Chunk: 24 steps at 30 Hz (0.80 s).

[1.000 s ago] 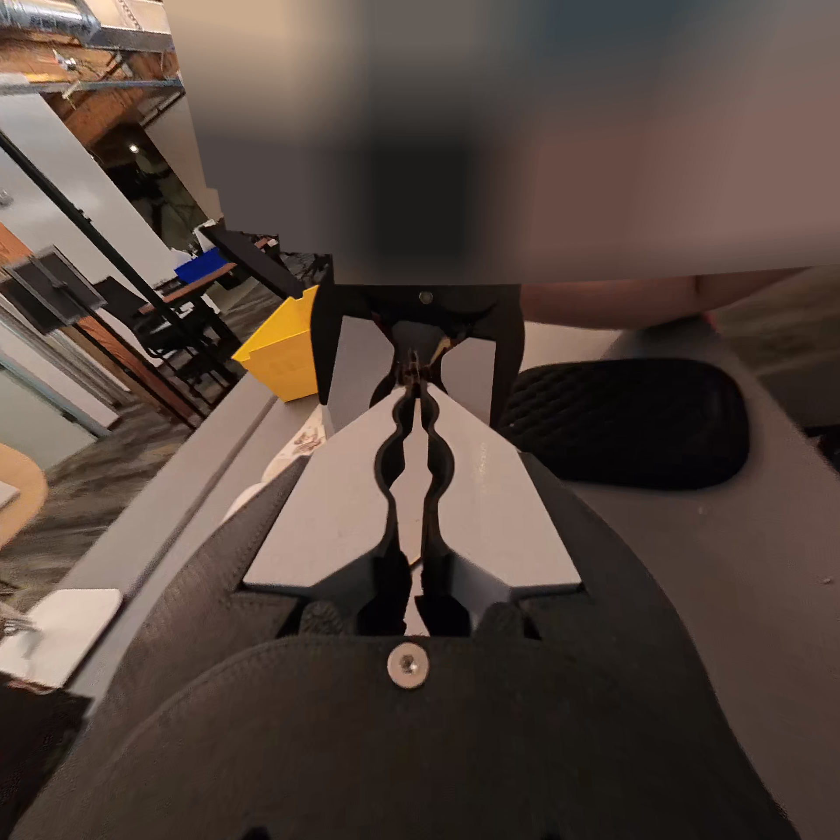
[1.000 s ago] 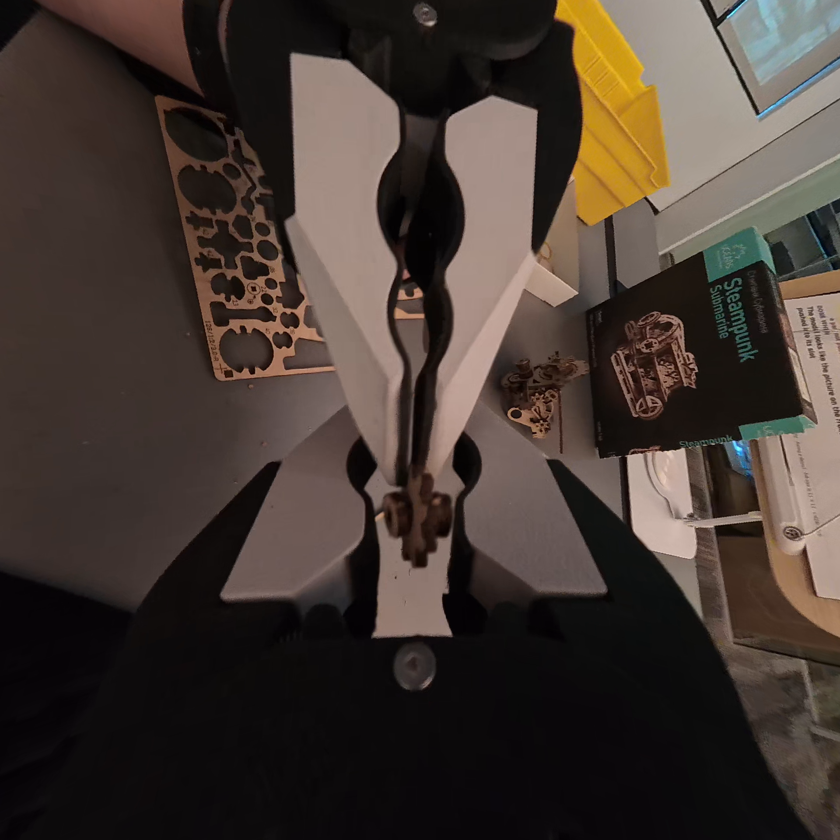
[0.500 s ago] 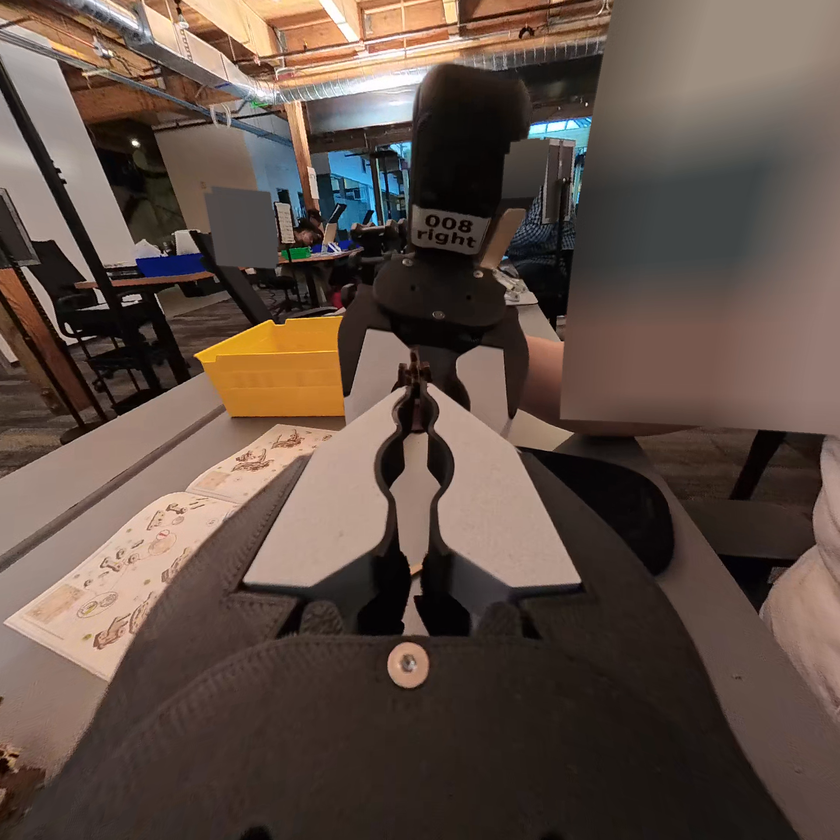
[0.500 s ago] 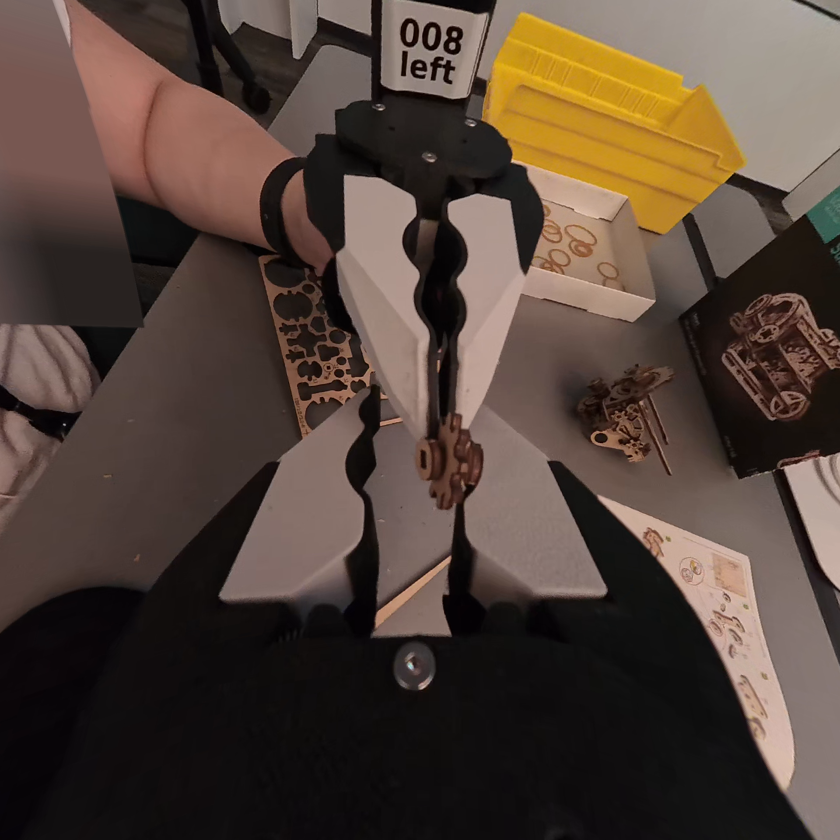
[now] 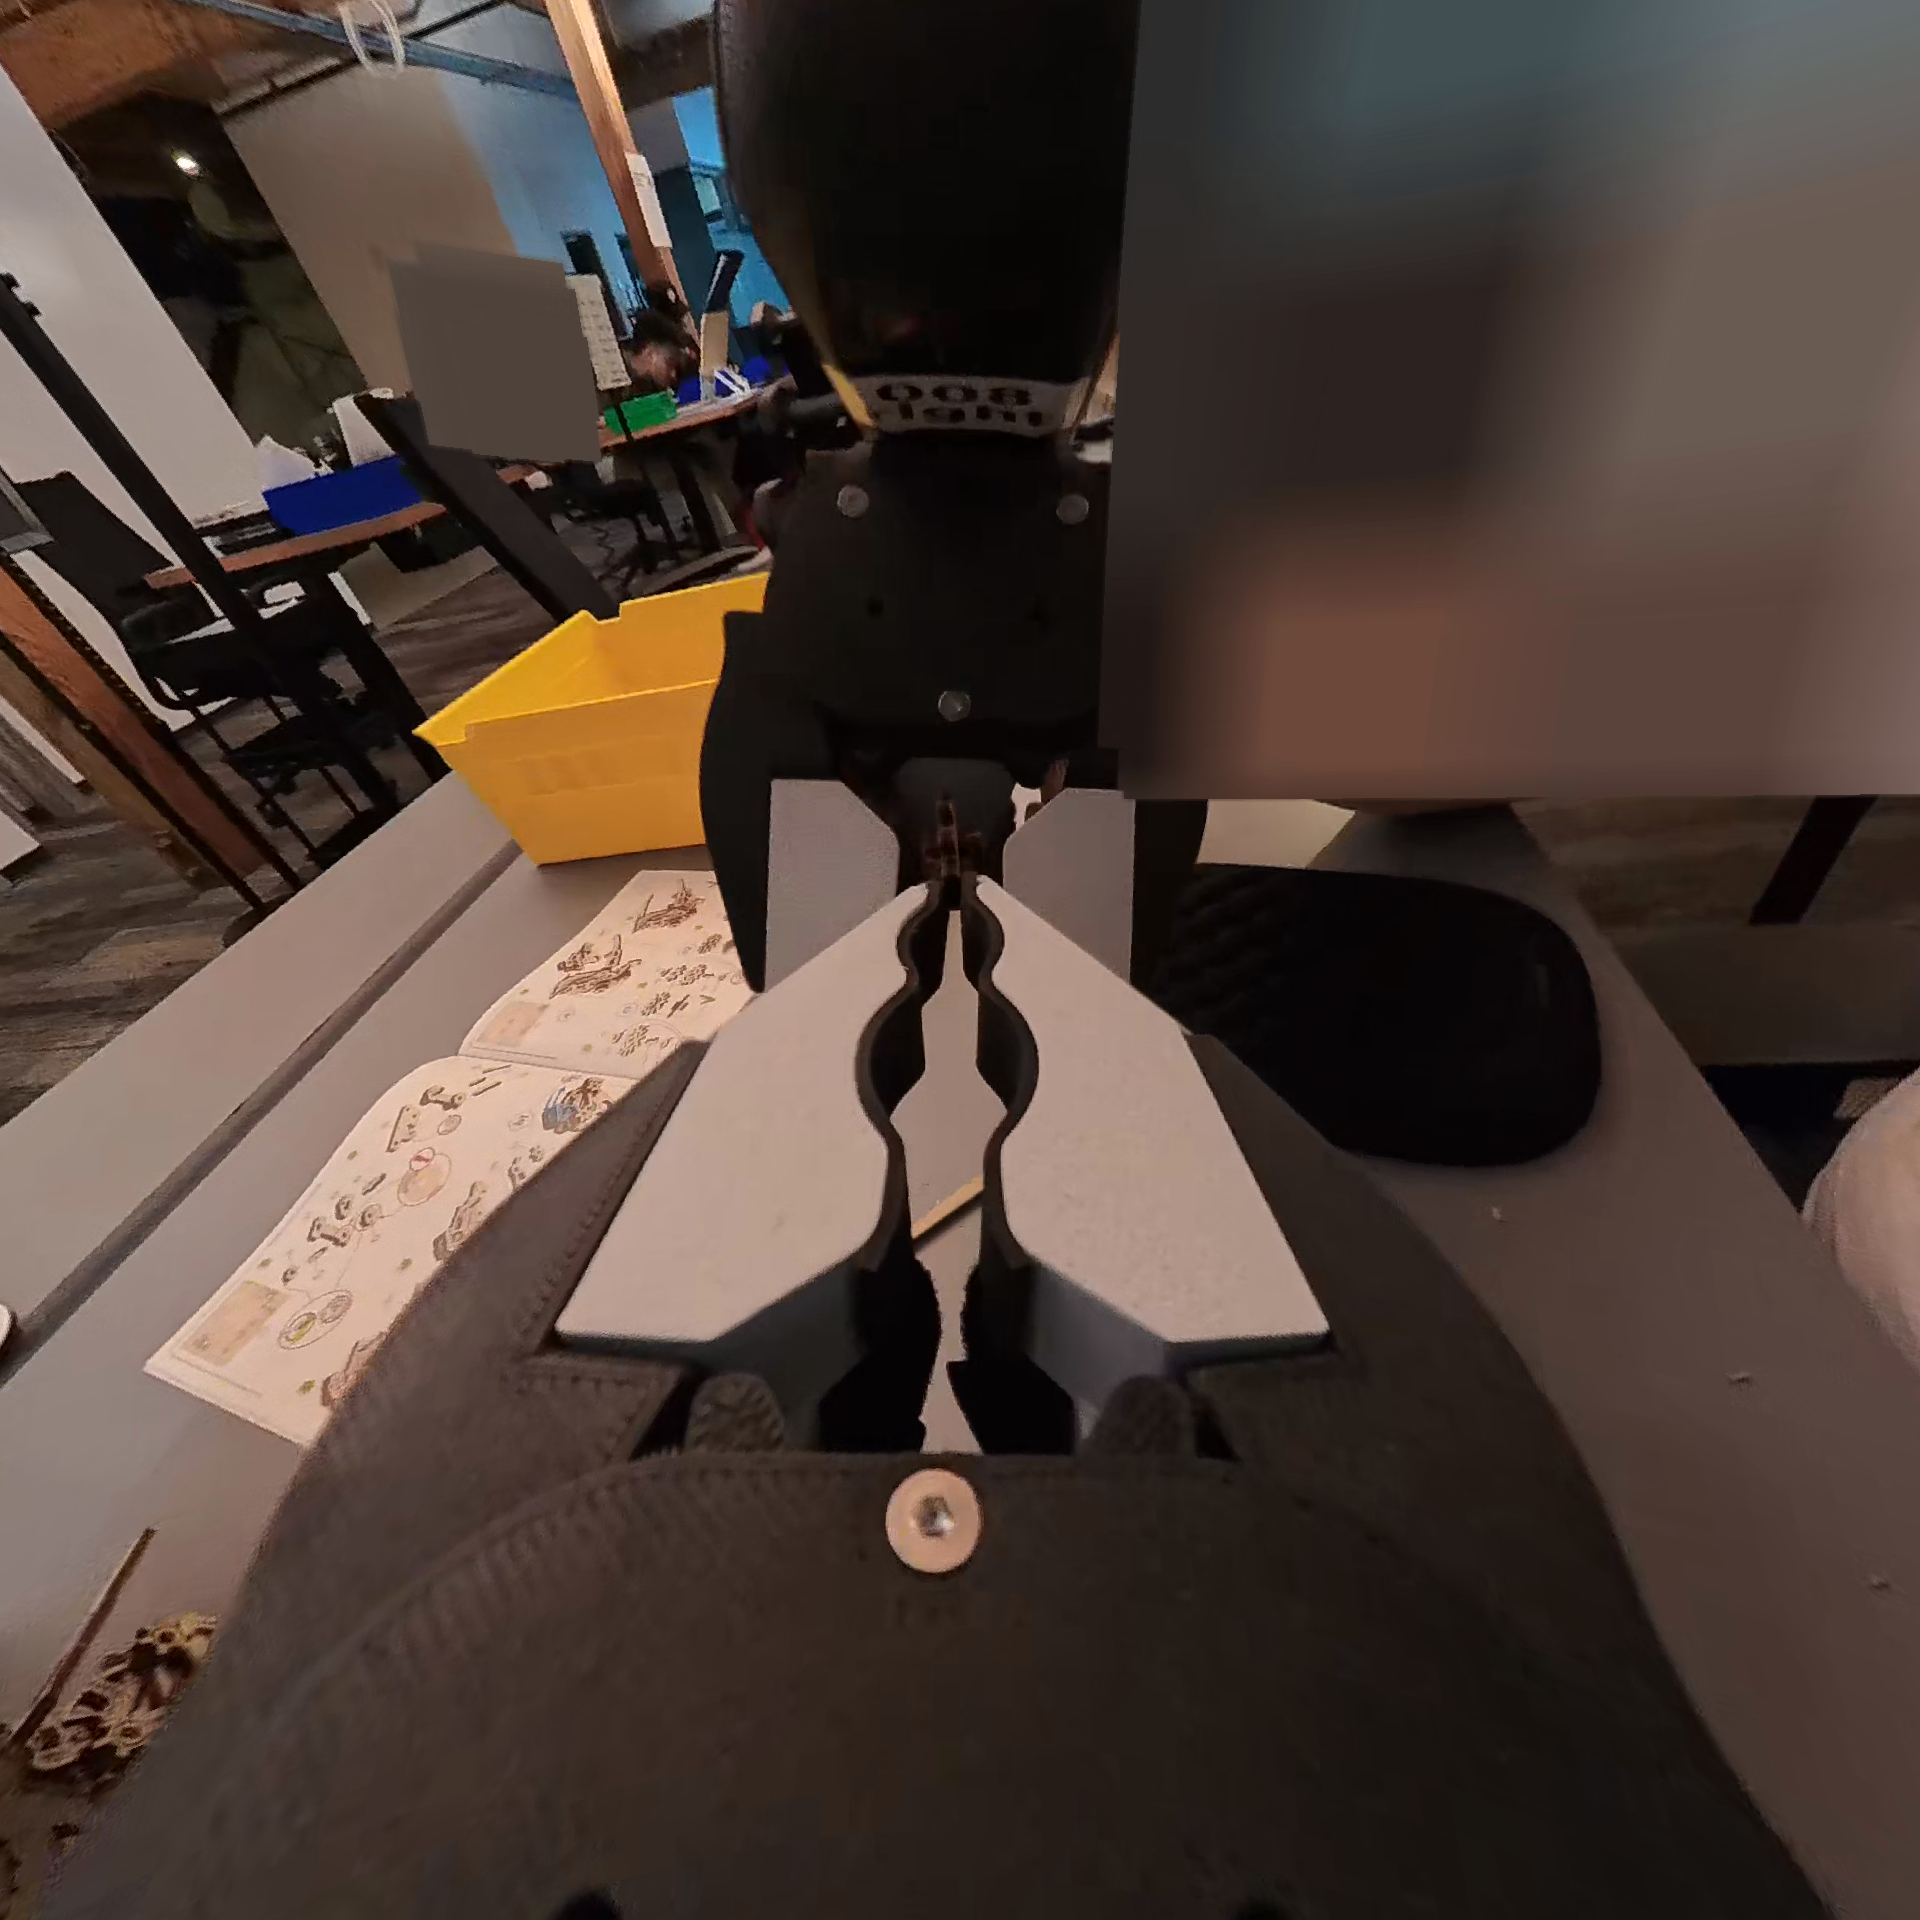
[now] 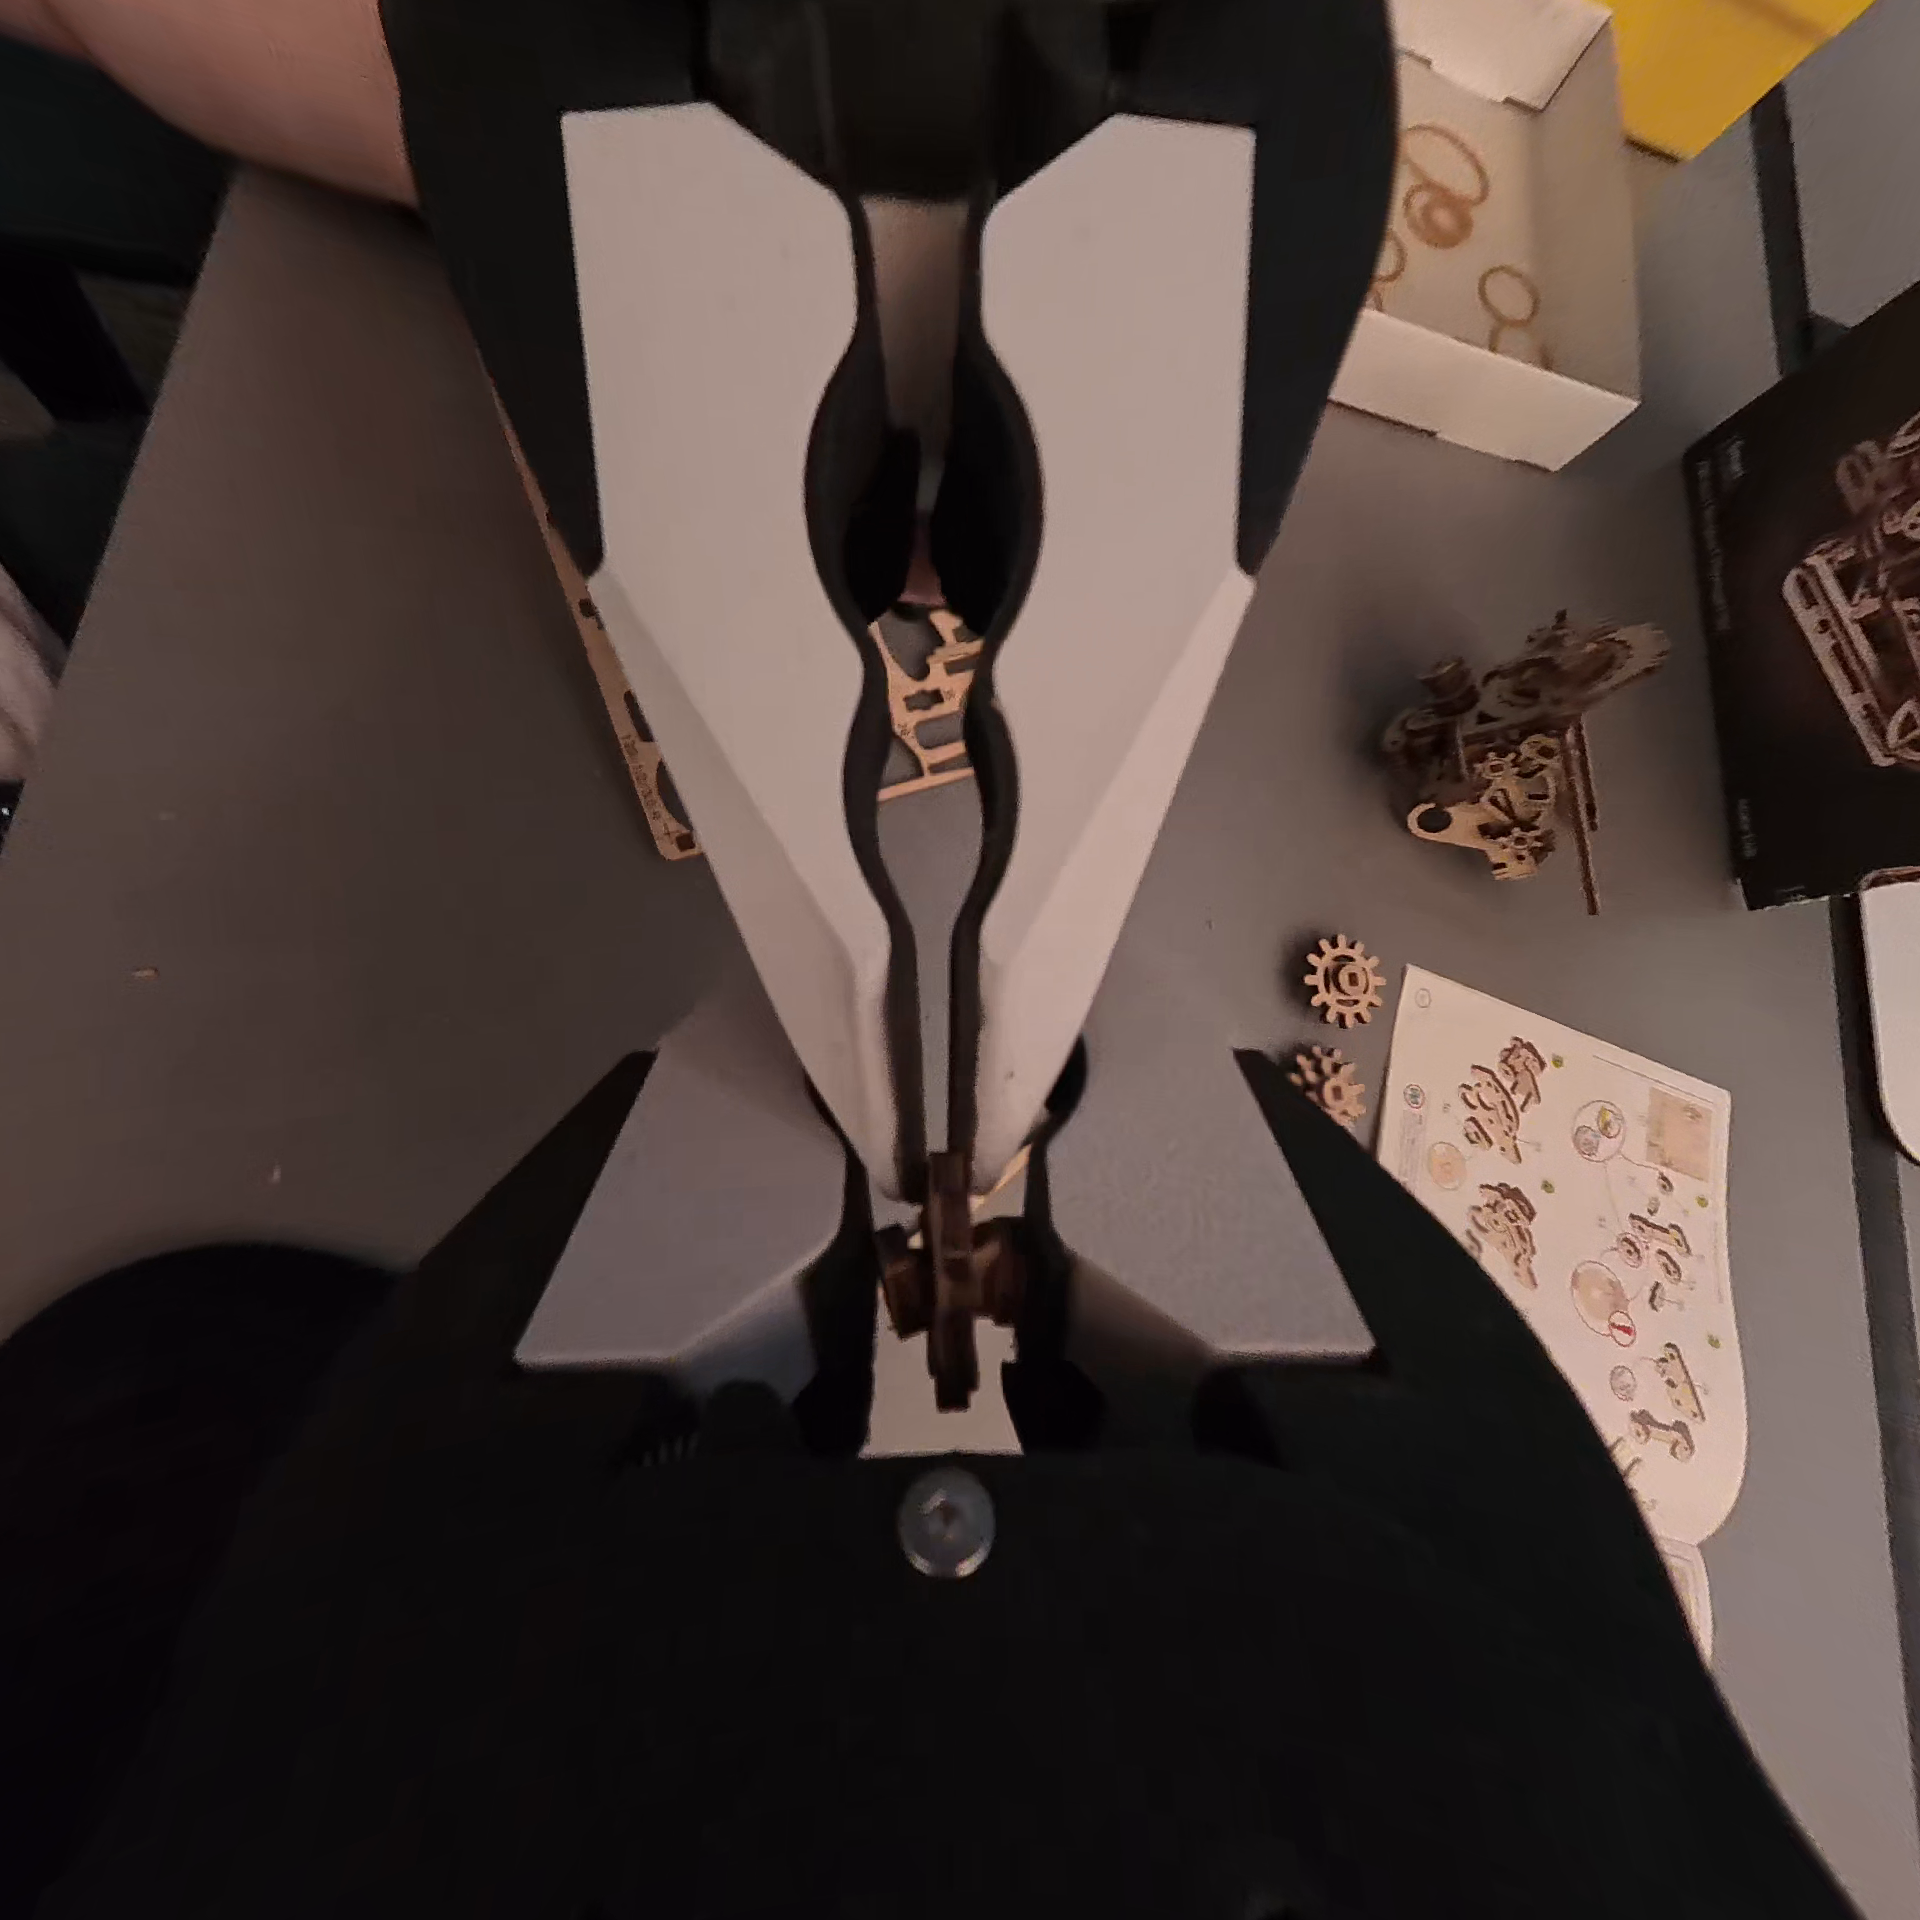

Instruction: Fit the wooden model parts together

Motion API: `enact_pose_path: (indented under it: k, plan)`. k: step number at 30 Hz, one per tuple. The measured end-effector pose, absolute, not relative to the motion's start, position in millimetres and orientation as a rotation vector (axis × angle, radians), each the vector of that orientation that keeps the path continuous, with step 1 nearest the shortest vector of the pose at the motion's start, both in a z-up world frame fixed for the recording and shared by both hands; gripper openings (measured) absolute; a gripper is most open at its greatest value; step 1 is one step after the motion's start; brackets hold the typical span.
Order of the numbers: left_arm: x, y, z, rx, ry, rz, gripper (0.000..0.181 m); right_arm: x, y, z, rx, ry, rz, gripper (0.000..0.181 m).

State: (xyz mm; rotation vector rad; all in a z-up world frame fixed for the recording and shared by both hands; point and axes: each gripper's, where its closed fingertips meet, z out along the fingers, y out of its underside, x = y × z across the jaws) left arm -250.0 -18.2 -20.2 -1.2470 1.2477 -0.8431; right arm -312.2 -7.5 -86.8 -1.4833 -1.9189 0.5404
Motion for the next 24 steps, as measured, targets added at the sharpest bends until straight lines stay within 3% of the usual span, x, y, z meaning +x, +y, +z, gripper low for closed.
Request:
enact_pose_path:
  k: [4, 7, 8, 9, 10, 21, 24]
  plan:
    - [-249.7, -18.6, -24.7, -1.239, 1.288, -0.791, 0.001, -309.1, -6.5, -93.0, -1.487, -1.952, 0.495, 0.163]
    - [-249.6, -18.2, -28.8, -1.250, 1.313, -0.753, 0.001, -307.7, -4.9, -97.5, -1.483, -1.970, 0.463, 0.161]
    - [-249.2, -18.4, -29.2, -1.249, 1.316, -0.749, 0.001, -307.3, -5.4, -97.9, -1.477, -1.977, 0.464, 0.094]
    - [-248.9, -18.4, -28.9, -1.248, 1.313, -0.748, 0.001, -307.3, -5.2, -97.4, -1.469, -1.977, 0.462, 0.093]
    - [-248.9, -18.2, -27.8, -1.246, 1.307, -0.747, 0.001, -308.2, -4.5, -95.8, -1.455, -1.969, 0.462, 0.017]
    - [-250.1, -19.3, -30.4, -1.215, 1.373, -0.628, 0.001, -310.8, -8.0, -98.2, -1.414, -1.996, 0.484, 0.016]
    - [-248.9, -18.9, -31.5, -1.185, 1.387, -0.561, 0.000, -310.7, -6.6, -96.5, -1.365, -2.000, 0.456, 0.023]
